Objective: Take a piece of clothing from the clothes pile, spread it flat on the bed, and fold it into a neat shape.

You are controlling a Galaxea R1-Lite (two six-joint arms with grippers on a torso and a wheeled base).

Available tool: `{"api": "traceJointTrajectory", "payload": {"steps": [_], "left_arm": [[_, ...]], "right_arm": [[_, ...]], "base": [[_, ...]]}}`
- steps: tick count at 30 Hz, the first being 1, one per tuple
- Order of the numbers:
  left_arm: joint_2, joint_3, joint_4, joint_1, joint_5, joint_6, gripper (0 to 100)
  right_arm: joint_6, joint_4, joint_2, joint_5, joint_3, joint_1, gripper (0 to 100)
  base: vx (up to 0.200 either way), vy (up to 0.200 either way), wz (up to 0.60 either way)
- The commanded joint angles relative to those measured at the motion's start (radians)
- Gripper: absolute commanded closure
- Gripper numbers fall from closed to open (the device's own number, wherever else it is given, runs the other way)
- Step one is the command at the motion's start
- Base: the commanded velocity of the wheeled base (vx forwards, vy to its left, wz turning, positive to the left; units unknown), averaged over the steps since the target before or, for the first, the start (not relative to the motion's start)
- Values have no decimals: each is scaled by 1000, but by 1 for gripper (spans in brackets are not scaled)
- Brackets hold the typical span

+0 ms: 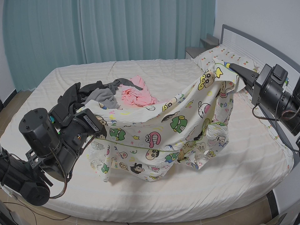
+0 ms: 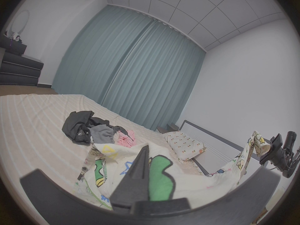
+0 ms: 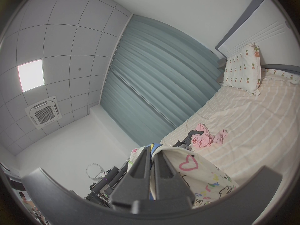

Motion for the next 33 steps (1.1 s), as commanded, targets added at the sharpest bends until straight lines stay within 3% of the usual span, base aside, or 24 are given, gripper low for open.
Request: {"api": "traceJointTrajectory", "payload": {"steps": [1,5,17,33], "left_arm": [[11,-3,0,-1,0,0,100],[11,-3,0,-4,0,-1,100],[7,9,0,-4,19,-3,100],[-53,55,0,4,22,-1,100]], "right_arm": [[-1,0,0,1,1,1,100],[-1,0,2,1,1,2,100],[-5,0,-10,1,30,5,100],[-13,0,-142,10,76,7,100]], "base": [[0,-200,0],[0,-200,0],[0,0,0],[-200,0,0]]}}
